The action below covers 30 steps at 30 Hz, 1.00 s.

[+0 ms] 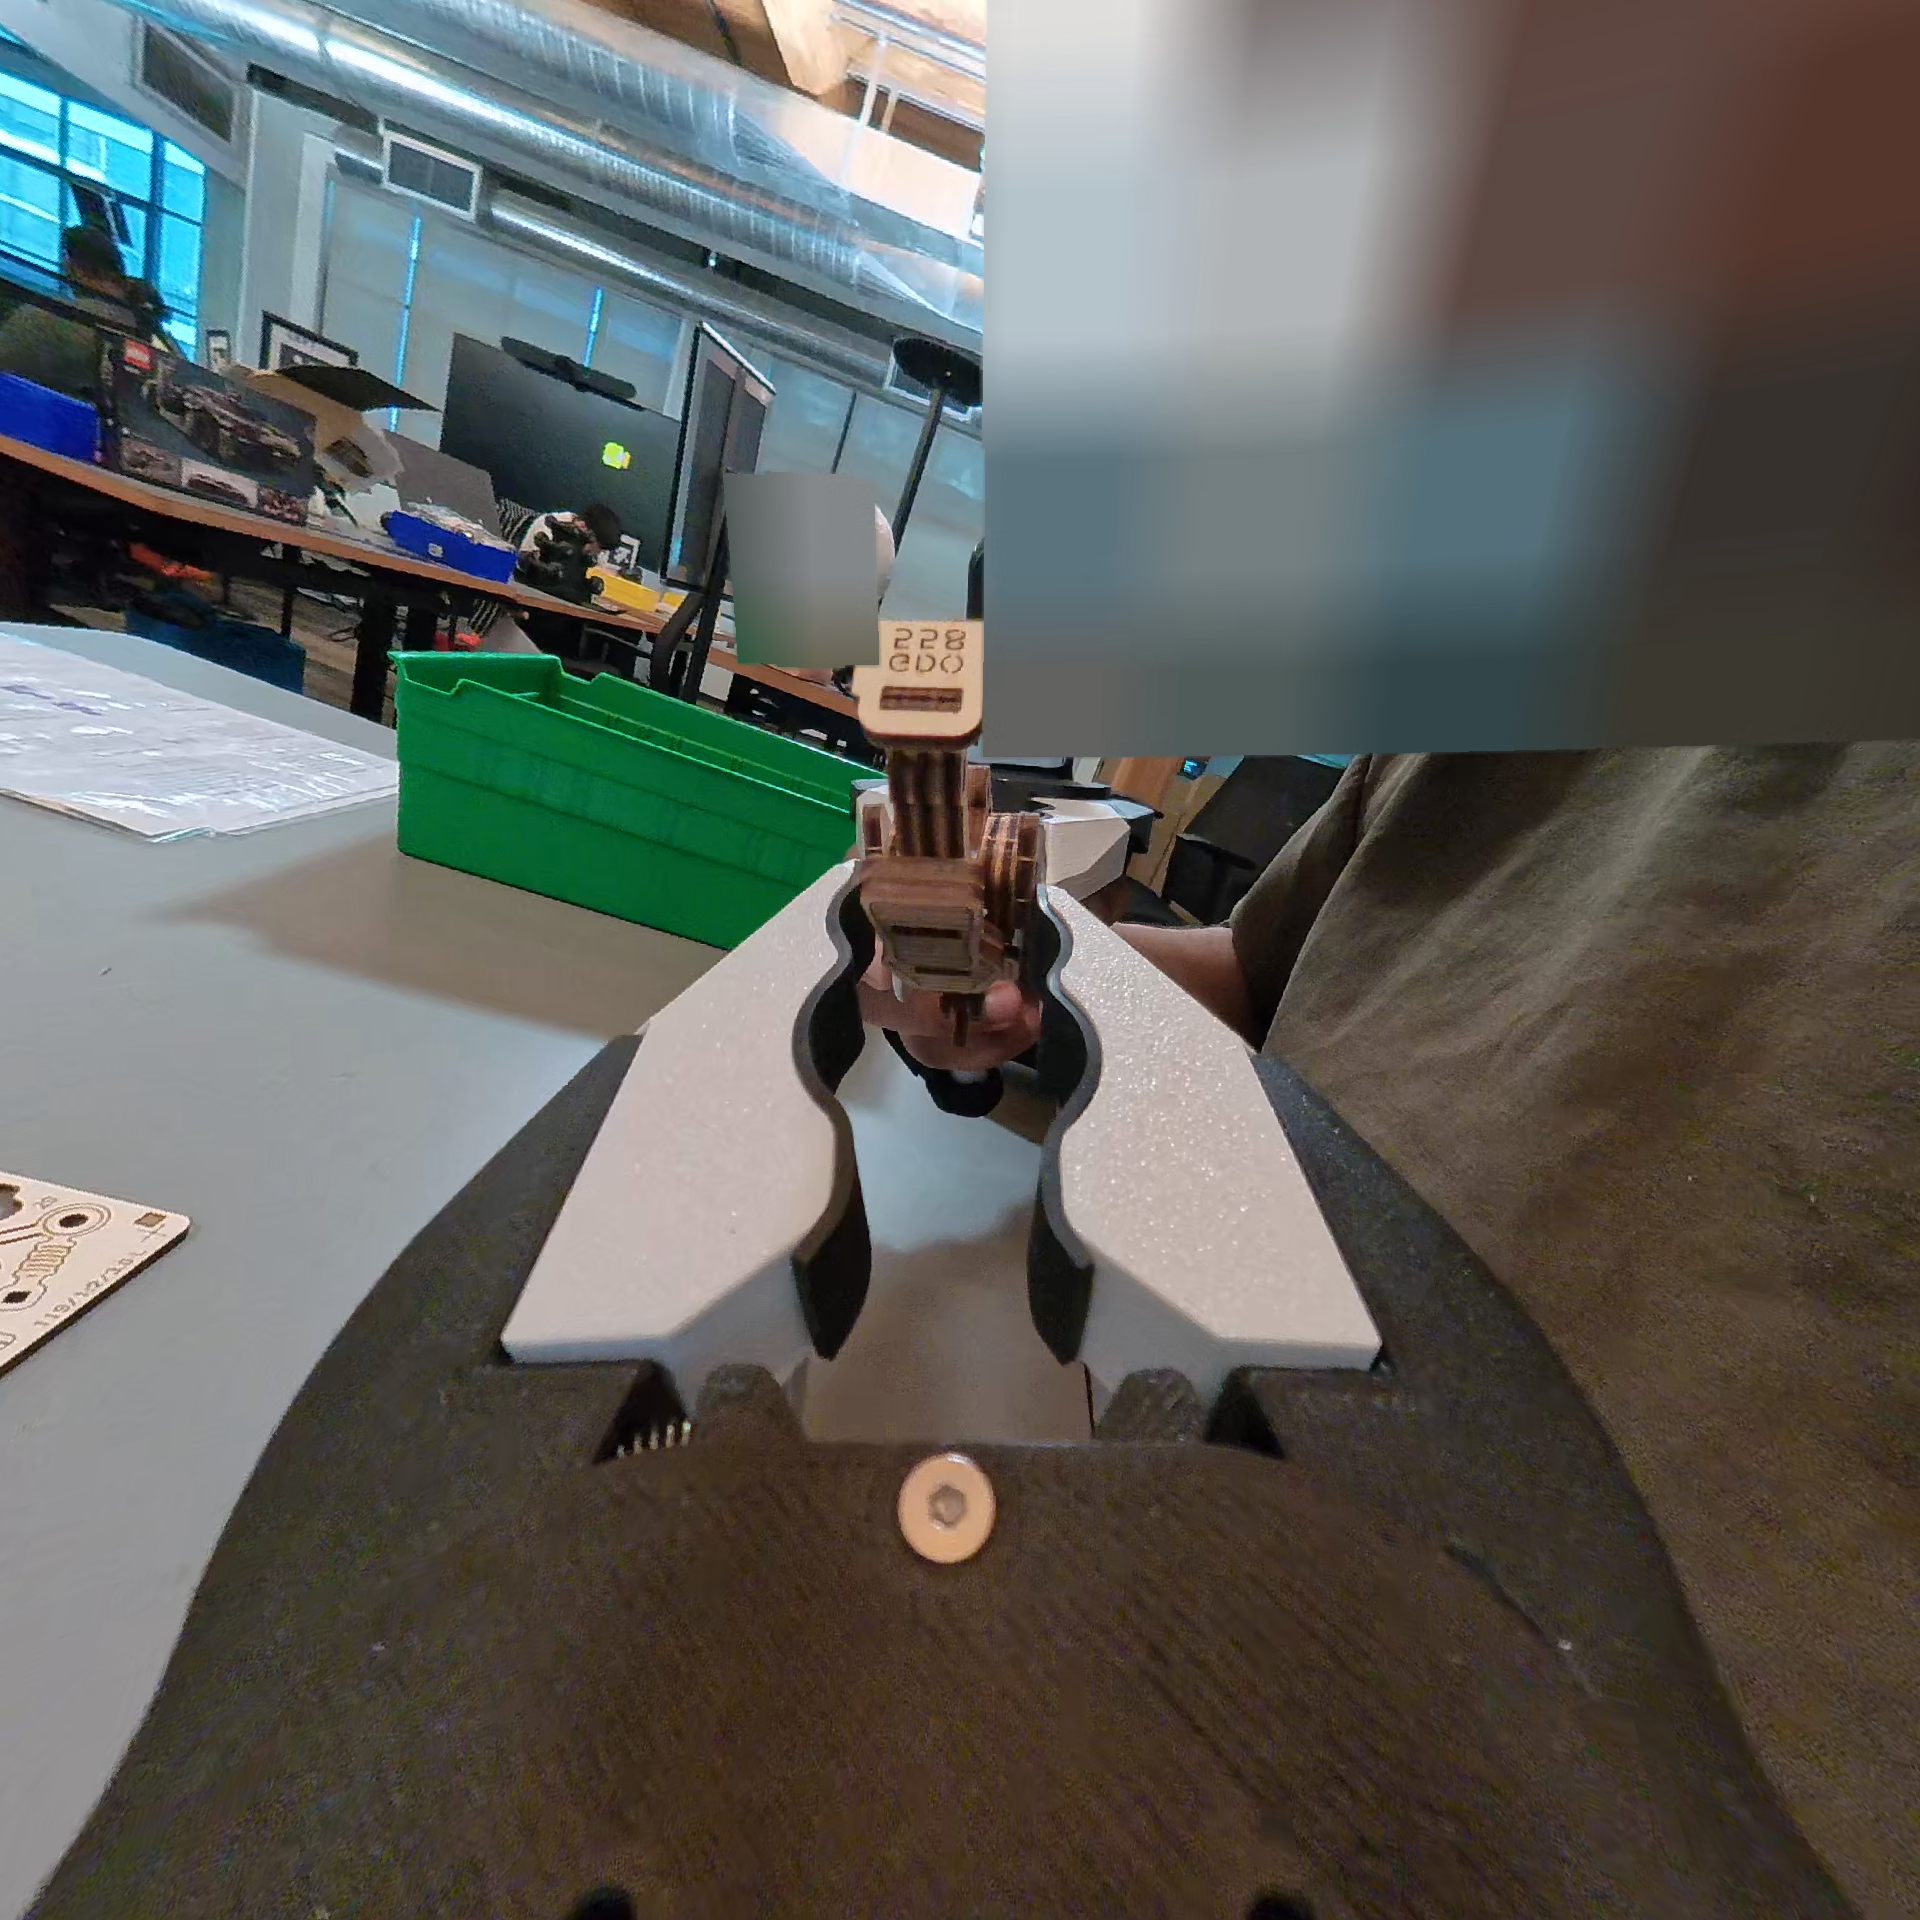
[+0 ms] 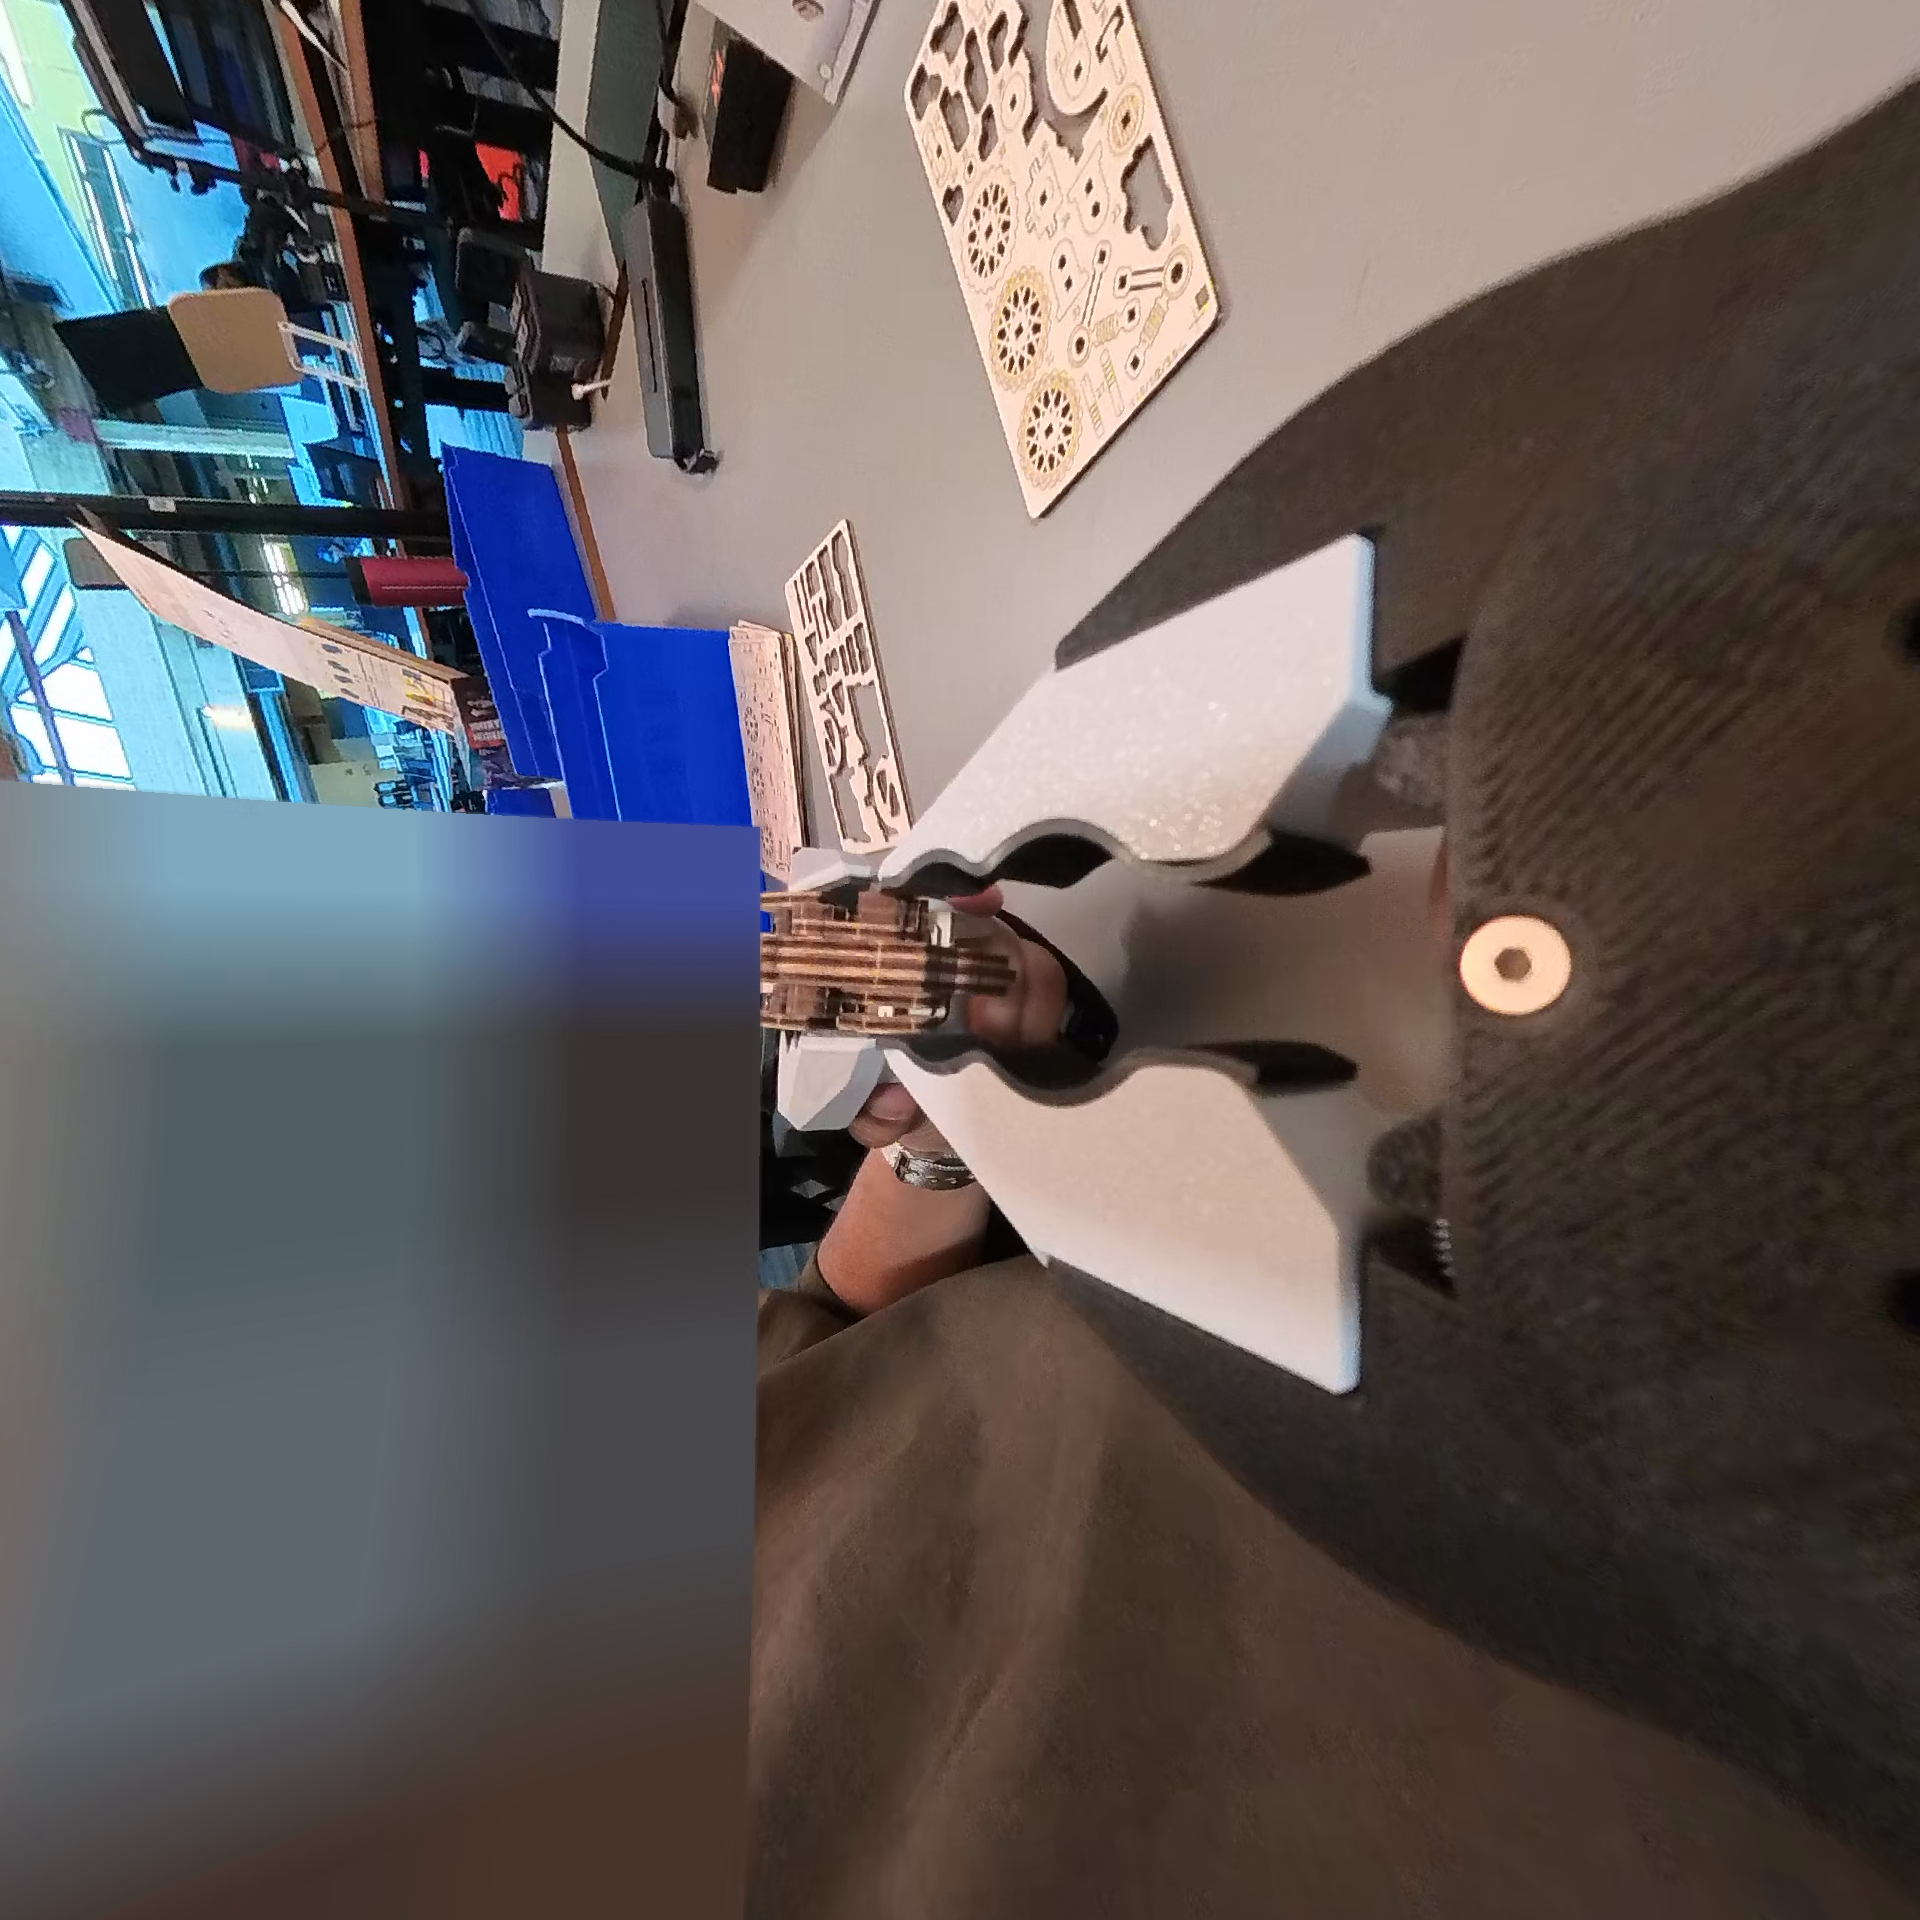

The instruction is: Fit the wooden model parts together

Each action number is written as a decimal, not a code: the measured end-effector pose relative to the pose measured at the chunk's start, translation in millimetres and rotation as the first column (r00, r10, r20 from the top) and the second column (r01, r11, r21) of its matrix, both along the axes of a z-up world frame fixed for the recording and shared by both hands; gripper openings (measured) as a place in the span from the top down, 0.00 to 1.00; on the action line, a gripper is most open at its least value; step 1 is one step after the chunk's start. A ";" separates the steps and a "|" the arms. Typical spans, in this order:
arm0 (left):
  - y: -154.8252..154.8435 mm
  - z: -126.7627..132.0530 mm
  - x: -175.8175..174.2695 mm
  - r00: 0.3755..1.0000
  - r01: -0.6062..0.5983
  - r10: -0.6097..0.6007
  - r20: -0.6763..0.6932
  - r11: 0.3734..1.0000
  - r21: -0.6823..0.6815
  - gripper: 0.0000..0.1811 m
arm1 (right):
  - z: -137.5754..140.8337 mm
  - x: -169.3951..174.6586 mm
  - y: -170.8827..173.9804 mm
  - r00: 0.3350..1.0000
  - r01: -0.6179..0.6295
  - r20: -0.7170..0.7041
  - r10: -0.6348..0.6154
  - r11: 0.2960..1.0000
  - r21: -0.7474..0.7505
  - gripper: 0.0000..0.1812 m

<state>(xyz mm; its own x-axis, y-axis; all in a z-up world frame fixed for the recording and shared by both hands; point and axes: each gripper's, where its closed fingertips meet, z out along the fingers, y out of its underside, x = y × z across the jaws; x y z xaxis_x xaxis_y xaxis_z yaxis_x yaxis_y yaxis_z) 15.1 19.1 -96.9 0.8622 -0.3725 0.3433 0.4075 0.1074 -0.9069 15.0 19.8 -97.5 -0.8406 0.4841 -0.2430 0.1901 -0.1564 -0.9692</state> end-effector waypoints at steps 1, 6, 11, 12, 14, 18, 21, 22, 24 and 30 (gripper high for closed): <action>-0.1 0.3 0.0 1.000 -0.003 0.003 -0.004 1.000 0.001 0.85 | 0.2 0.1 -0.2 1.000 -0.001 0.000 0.001 1.000 0.003 0.87; -0.2 0.7 -0.1 1.000 -0.009 0.009 -0.001 1.000 0.003 0.85 | 0.5 0.2 -0.5 1.000 -0.002 -0.005 0.002 1.000 0.015 0.87; 0.1 -0.5 -0.8 1.000 -0.011 0.011 0.003 1.000 -0.005 0.86 | -1.2 -0.3 -0.5 1.000 -0.005 0.004 0.005 0.999 0.035 0.87; 0.0 -0.6 -0.8 1.000 -0.011 0.011 0.005 1.000 -0.005 0.86 | -1.4 -0.3 -0.7 1.000 -0.006 0.007 0.006 0.999 0.037 0.87; 0.0 -0.9 -0.8 1.000 -0.015 0.015 0.004 1.000 -0.007 0.86 | -2.0 -0.1 -0.8 1.000 -0.013 0.020 0.012 0.999 0.041 0.87; 0.3 -2.1 -0.9 1.000 -0.022 0.022 0.004 1.000 -0.018 0.86 | -3.8 0.0 -0.7 0.999 -0.027 0.039 0.024 0.998 0.057 0.86; 0.6 -3.8 -1.5 1.000 -0.029 0.029 0.000 0.999 -0.030 0.86 | -6.0 -0.3 -0.7 0.998 -0.034 0.054 0.030 0.997 0.065 0.86; 0.6 -3.6 -1.5 1.000 -0.030 0.030 0.001 0.999 -0.032 0.86 | -6.0 -0.2 -0.7 0.998 -0.036 0.056 0.033 0.997 0.065 0.86; 0.9 -3.3 -2.2 0.999 -0.034 0.033 -0.009 0.999 -0.037 0.85 | -5.2 -1.0 -0.4 0.997 -0.042 0.064 0.039 0.998 0.047 0.86; 3.3 -6.5 -1.6 0.999 -0.034 0.033 -0.018 0.998 -0.059 0.86 | -8.1 -0.3 1.2 1.000 -0.013 0.014 0.011 0.994 0.106 0.86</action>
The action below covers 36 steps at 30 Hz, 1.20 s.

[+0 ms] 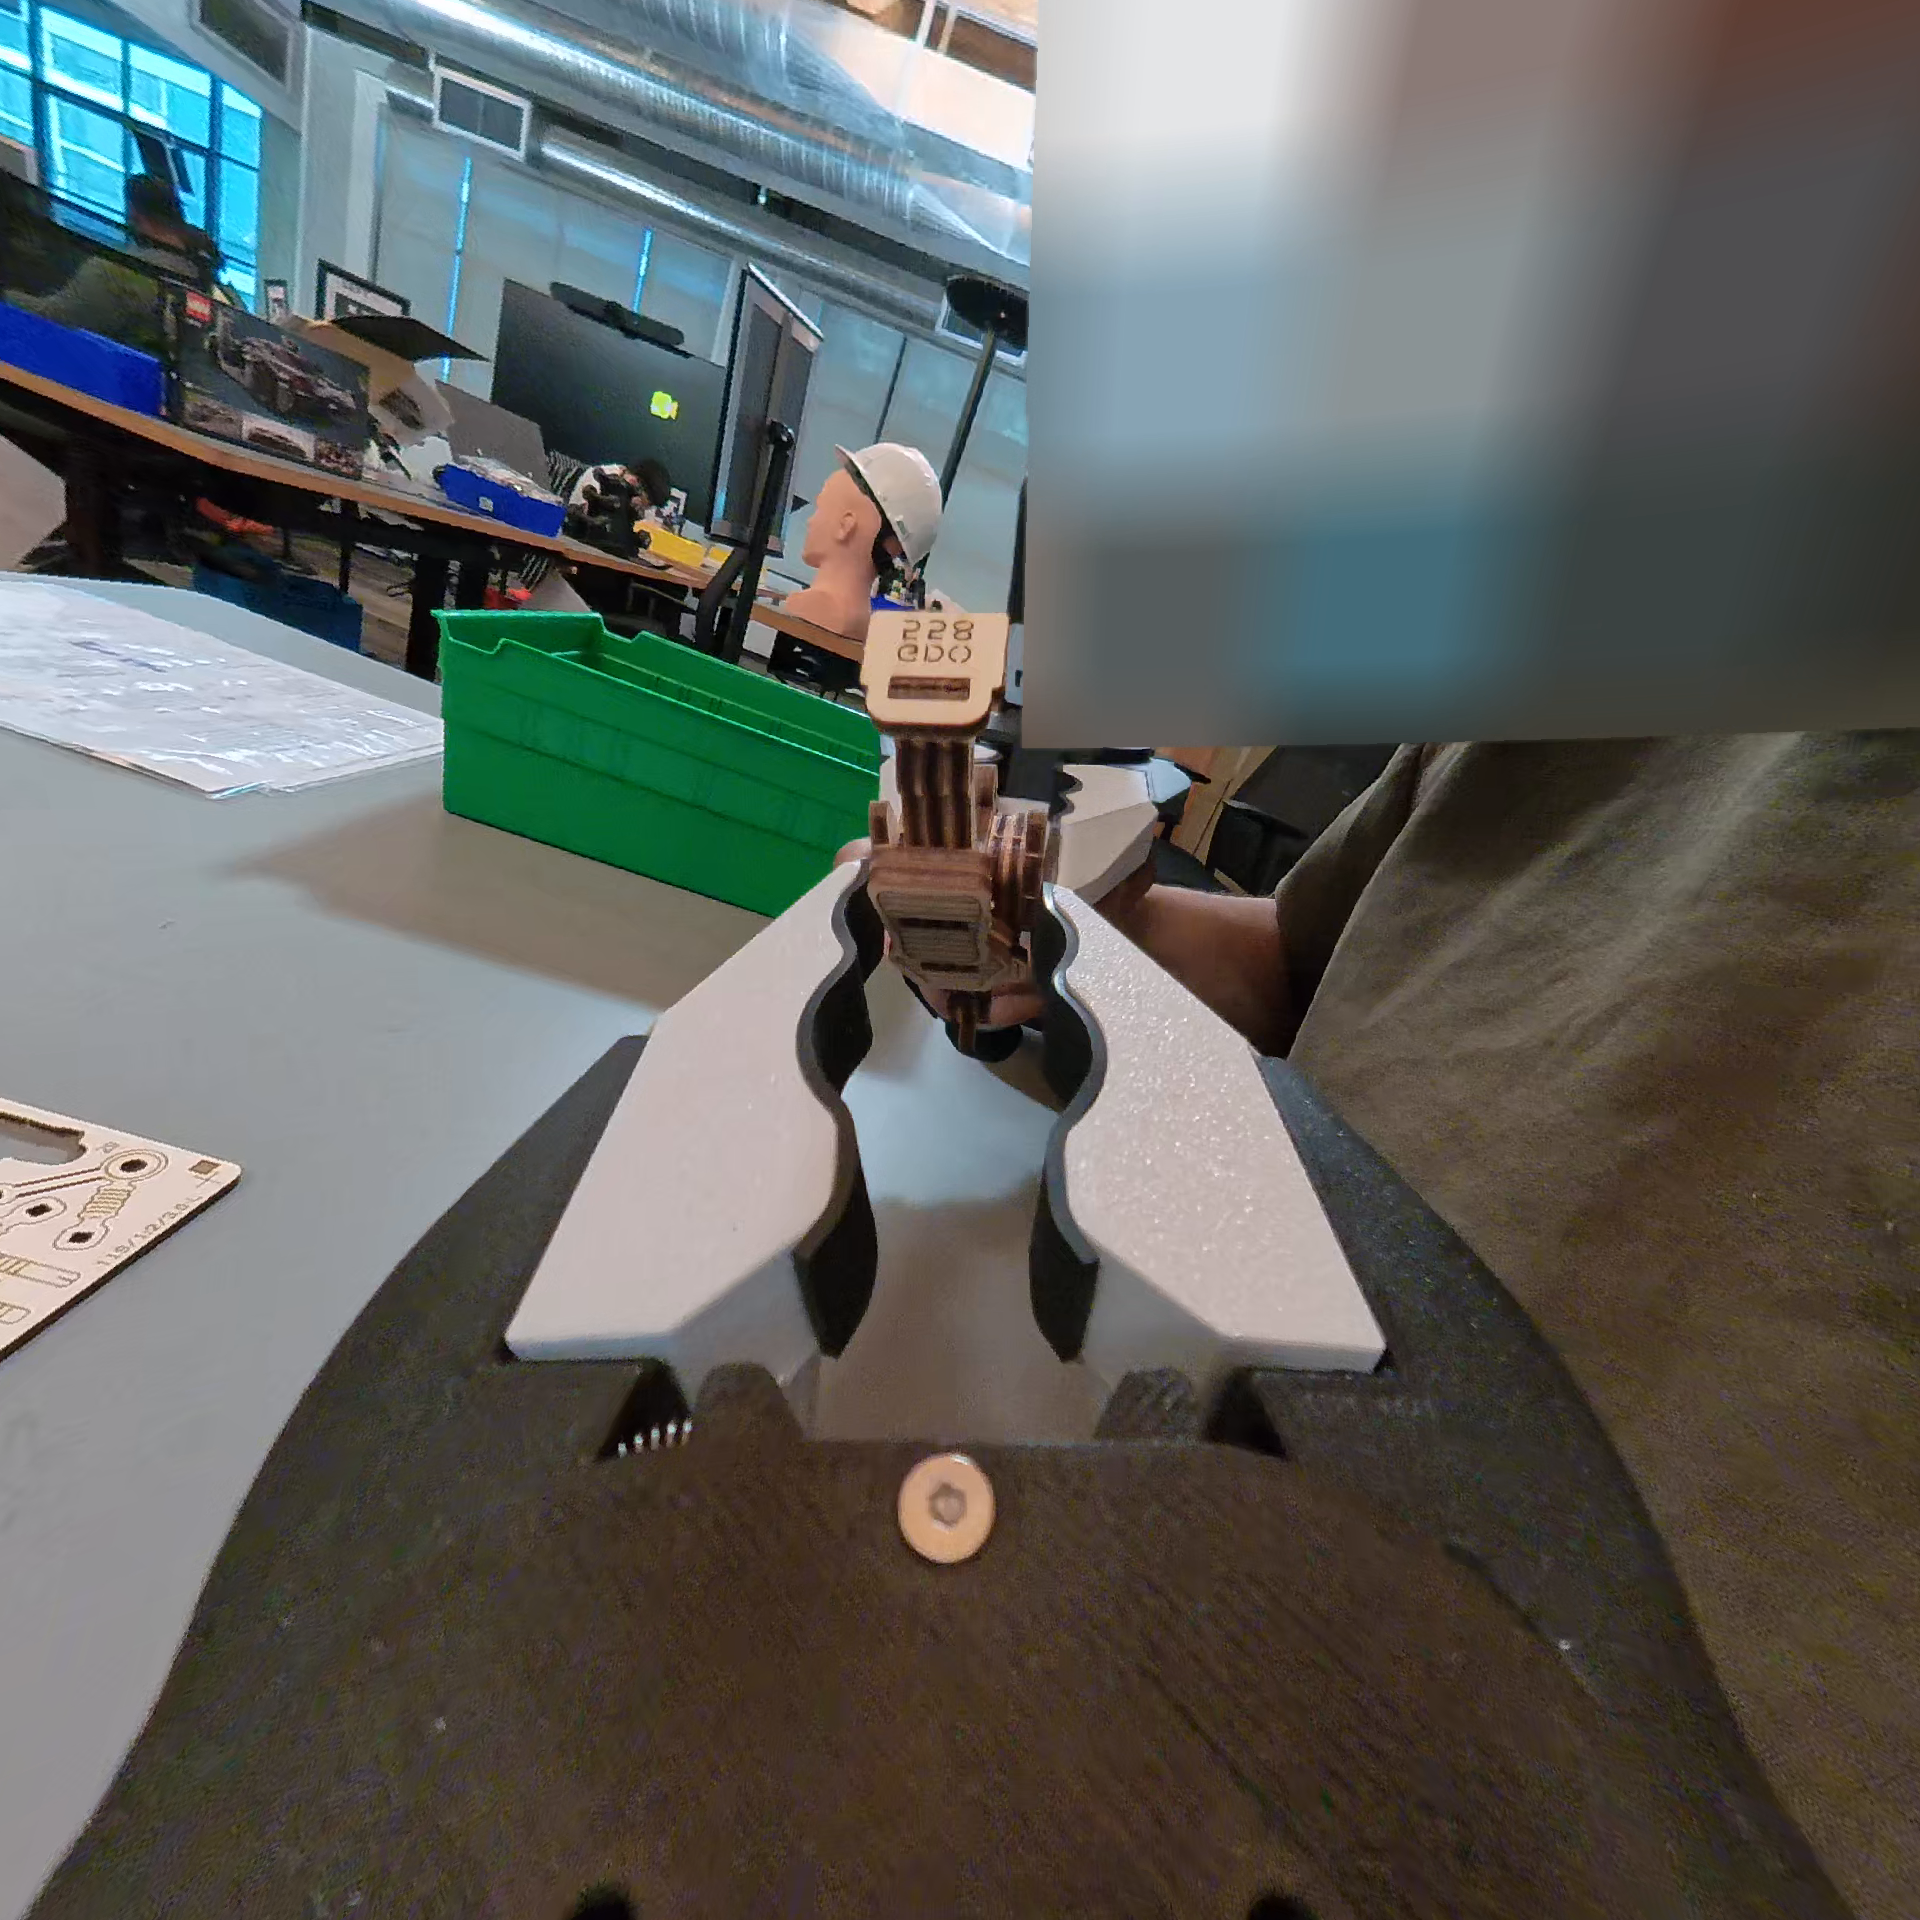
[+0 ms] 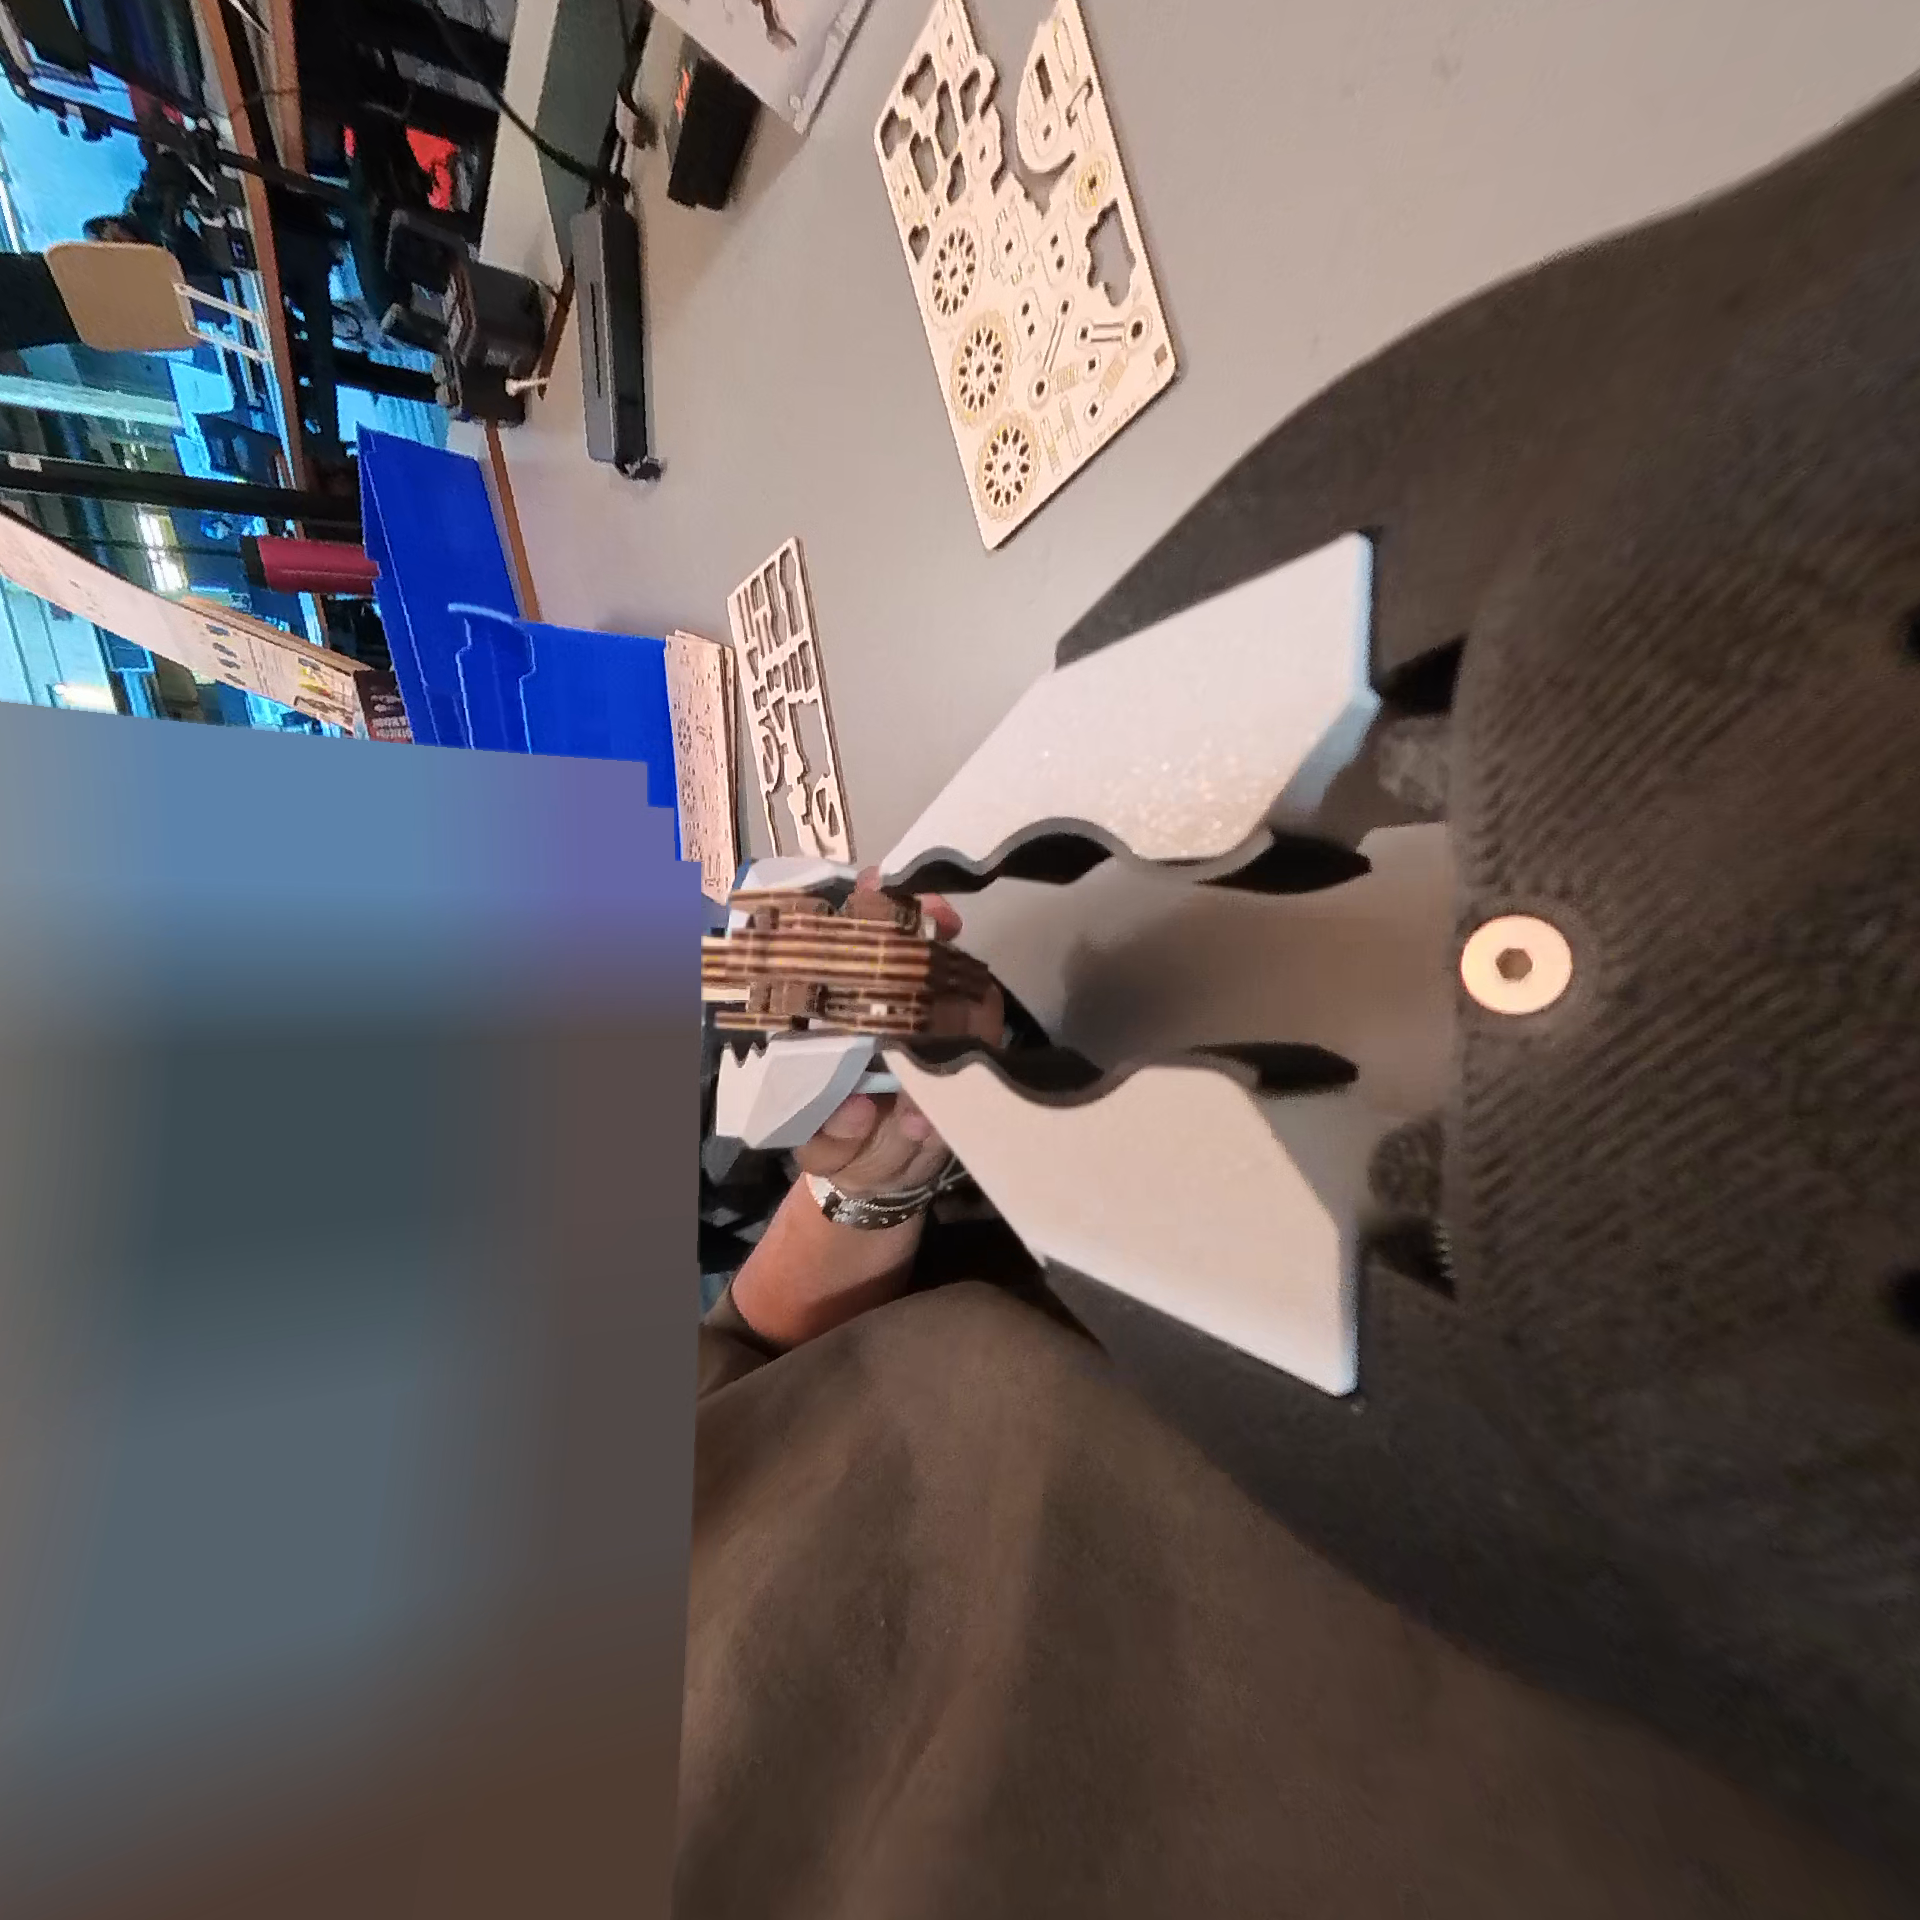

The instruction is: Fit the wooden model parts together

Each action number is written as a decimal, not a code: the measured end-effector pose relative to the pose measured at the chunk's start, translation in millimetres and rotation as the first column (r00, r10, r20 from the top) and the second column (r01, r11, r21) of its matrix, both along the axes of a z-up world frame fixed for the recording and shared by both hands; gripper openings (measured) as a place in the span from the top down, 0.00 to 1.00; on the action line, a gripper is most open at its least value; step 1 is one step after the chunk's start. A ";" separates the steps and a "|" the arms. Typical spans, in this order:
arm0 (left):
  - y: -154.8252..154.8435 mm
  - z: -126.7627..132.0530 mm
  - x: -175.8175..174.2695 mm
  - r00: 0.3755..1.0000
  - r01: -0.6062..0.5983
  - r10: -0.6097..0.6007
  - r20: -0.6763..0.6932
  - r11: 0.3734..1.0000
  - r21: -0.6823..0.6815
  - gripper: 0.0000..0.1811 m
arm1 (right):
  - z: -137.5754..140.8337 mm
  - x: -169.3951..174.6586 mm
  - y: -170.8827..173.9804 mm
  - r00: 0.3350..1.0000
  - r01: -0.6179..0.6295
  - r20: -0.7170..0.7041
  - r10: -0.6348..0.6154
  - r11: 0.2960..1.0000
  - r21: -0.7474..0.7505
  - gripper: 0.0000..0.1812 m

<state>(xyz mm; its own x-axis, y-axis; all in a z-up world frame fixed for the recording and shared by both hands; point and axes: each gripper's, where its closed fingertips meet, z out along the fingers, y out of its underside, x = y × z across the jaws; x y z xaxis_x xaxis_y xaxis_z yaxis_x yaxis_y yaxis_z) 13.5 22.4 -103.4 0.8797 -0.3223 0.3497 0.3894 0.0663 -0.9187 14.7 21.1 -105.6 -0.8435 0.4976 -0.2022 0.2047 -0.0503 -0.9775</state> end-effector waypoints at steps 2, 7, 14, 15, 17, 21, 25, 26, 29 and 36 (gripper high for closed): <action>-0.2 0.5 0.5 1.000 0.007 -0.007 0.014 1.000 0.001 0.86 | -0.4 1.0 -0.2 1.000 0.004 -0.011 -0.003 1.000 0.022 0.86; 0.0 -0.6 0.6 0.999 0.020 -0.020 0.048 1.000 -0.002 0.86 | -2.1 2.6 -0.5 1.000 -0.008 0.004 0.008 1.000 0.027 0.85; 0.6 -0.1 0.2 0.999 0.011 -0.011 0.049 1.000 -0.001 0.85 | -2.5 1.2 0.9 1.000 -0.013 0.011 0.013 0.999 0.029 0.86; 0.8 -0.1 -0.4 0.999 0.008 -0.008 0.054 1.000 -0.002 0.86 | -2.5 0.5 1.1 1.000 -0.012 0.014 0.011 1.000 0.028 0.86; 0.9 -1.3 -1.5 0.998 0.002 -0.002 0.055 1.000 -0.006 0.85 | -3.9 -0.7 1.3 1.000 -0.006 0.017 0.005 0.999 0.038 0.86; 1.2 -3.2 -2.4 0.998 -0.007 0.008 0.058 1.000 -0.014 0.85 | -6.6 -1.9 1.8 0.999 -0.008 0.041 0.006 0.999 0.045 0.86; 1.3 -6.1 -5.1 0.998 -0.022 0.024 0.053 0.999 -0.029 0.85 | -9.9 -4.2 2.1 0.997 0.000 0.078 -0.004 0.999 0.047 0.87; 1.4 -6.9 -5.7 0.998 -0.026 0.028 0.052 0.999 -0.033 0.85 | -10.7 -4.9 2.3 0.996 0.003 0.090 -0.007 0.999 0.045 0.87; 1.4 -8.8 -8.0 0.997 -0.030 0.033 0.066 0.999 -0.041 0.85 | -12.9 -6.8 2.4 0.991 0.010 0.133 -0.014 1.000 0.029 0.87; 6.7 -0.4 -14.7 0.977 -0.050 0.045 0.210 0.999 0.016 0.84 | -6.0 -15.2 7.1 0.978 0.053 0.205 -0.027 0.991 -0.120 0.87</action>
